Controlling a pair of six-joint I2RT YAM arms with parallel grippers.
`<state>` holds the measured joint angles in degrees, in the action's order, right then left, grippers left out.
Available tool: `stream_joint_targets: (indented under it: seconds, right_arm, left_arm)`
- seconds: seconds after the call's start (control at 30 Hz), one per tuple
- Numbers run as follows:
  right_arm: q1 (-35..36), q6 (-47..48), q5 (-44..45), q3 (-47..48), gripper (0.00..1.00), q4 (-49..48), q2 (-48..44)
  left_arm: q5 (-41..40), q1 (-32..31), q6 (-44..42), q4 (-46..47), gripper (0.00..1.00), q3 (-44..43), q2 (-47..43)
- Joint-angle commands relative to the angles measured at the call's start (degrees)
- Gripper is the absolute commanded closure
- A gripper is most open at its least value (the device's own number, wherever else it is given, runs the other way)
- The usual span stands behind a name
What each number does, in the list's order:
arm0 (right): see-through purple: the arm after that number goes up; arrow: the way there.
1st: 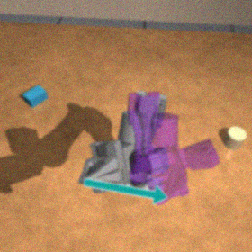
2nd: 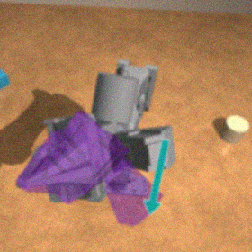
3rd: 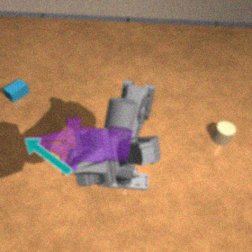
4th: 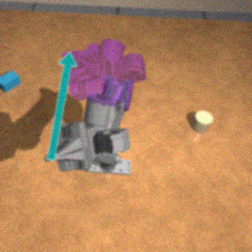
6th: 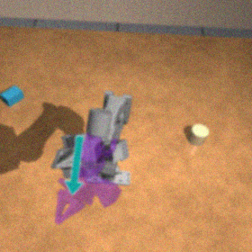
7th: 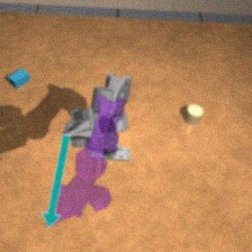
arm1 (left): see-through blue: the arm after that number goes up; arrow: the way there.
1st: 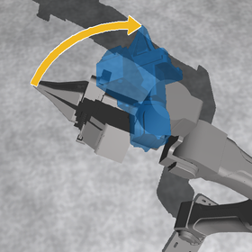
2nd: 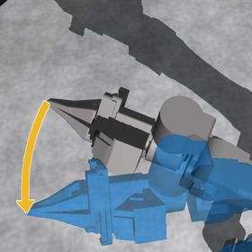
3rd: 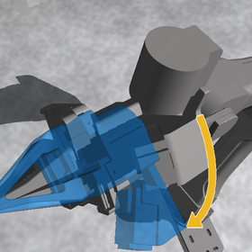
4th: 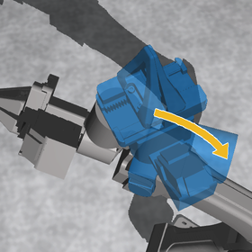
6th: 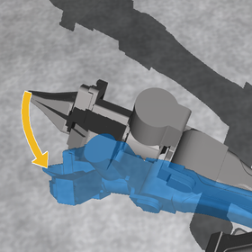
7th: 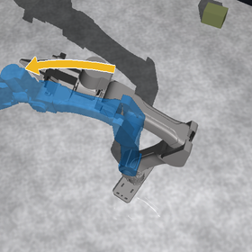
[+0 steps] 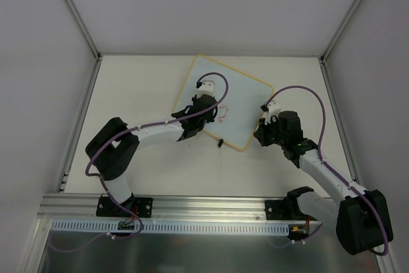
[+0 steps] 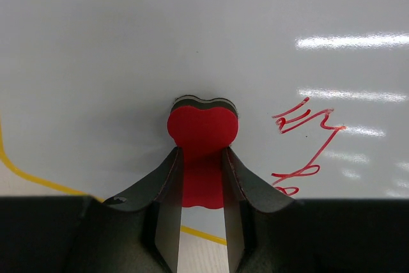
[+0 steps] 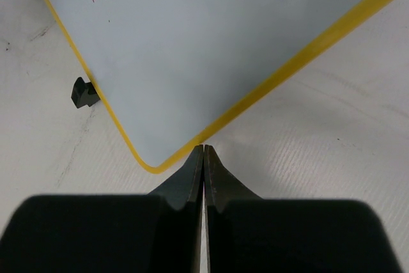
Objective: Erase the whiteboard
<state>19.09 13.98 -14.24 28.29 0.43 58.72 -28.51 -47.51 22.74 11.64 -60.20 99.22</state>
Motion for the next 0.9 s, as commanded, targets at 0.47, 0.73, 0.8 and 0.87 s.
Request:
stream_joint_targets:
  seconds: [0.47, 0.73, 0.8, 0.87]
  right_arm:
    - [0.5, -1.5, 2.9, 1.5, 0.85, -0.7, -1.1]
    - [-9.5, -5.0, -0.8, 6.4, 0.36, 2.6, -4.8]
    - [-12.4, -4.4, -4.6, 10.2, 0.31, 2.6, -3.1]
    - [-14.2, -4.2, -7.2, 12.8, 0.27, 2.6, 0.5]
  left_arm:
    - [8.7, -5.1, -8.6, 1.5, 1.0, -5.4, 6.3]
    - [6.5, -5.1, -8.2, 0.1, 1.0, -2.2, 0.2]
    - [5.8, -5.1, -8.9, 0.1, 1.0, -1.6, -1.1]
    - [5.0, -4.7, -9.7, -0.6, 1.0, -1.6, -2.4]
